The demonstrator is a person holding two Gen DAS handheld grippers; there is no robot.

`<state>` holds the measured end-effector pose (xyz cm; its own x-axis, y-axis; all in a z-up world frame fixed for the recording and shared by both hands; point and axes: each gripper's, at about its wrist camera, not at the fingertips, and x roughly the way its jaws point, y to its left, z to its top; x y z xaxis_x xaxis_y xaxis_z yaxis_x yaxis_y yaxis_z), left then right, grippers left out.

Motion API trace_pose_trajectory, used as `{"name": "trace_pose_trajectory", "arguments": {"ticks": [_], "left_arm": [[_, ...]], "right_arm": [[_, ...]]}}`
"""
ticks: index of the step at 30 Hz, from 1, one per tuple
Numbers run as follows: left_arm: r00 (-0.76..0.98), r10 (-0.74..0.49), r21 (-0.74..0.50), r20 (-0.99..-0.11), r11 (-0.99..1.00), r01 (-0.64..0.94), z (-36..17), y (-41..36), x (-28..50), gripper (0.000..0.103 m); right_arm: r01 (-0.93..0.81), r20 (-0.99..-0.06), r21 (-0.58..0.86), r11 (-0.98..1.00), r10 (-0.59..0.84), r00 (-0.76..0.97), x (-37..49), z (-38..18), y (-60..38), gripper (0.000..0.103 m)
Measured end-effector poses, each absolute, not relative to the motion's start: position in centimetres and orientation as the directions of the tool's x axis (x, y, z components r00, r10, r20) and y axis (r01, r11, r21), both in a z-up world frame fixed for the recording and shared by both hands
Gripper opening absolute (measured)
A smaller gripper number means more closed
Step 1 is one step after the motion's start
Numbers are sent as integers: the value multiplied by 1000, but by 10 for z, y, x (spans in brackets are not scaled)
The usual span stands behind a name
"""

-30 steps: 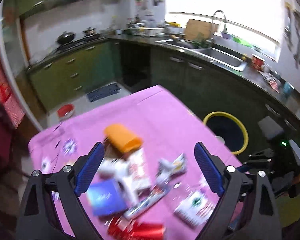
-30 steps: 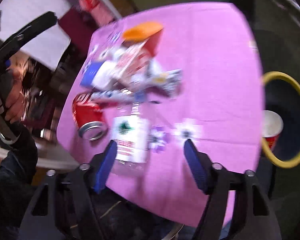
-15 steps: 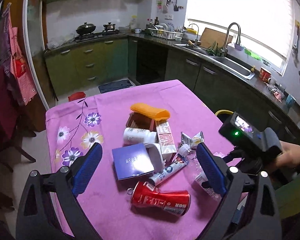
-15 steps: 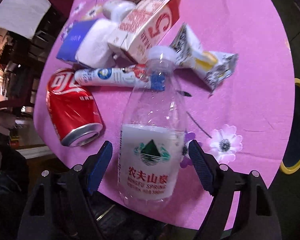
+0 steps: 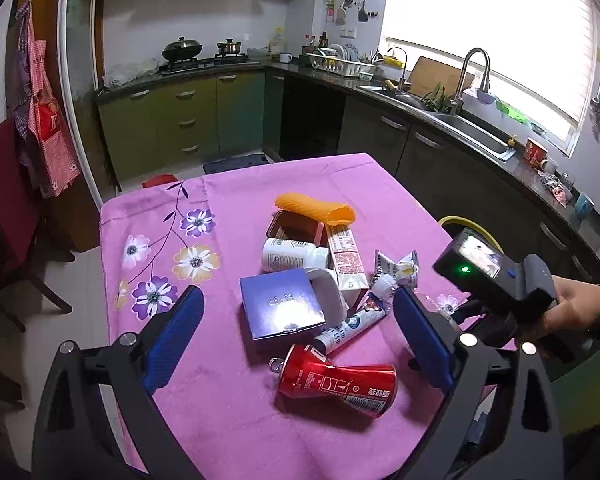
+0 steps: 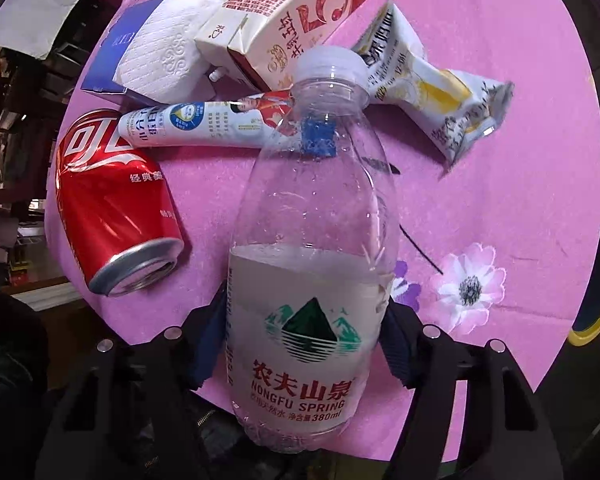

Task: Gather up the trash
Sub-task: 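Carry the water bottle to the bin and release it with the right gripper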

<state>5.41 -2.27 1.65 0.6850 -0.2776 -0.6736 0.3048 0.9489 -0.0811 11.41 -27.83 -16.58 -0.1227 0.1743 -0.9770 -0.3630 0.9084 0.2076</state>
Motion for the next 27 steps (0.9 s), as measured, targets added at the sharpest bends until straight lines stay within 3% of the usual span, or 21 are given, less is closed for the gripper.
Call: {"name": "trace_pose_trajectory", "arguments": {"ticks": [9, 20, 27], "left_arm": [[683, -277, -73, -675, 947, 312, 14, -24, 56, 91], [674, -286, -61, -681, 939, 337, 17, -45, 60, 91], [669, -290, -49, -684, 934, 355, 18, -53, 61, 91]], "right_arm": [[-321, -953, 300, 898, 293, -69, 94, -138, -337, 65], [-167, -909, 374, 912, 397, 129, 95, -64, -443, 64], [21, -938, 297, 955, 288, 192, 137, -52, -535, 65]]}}
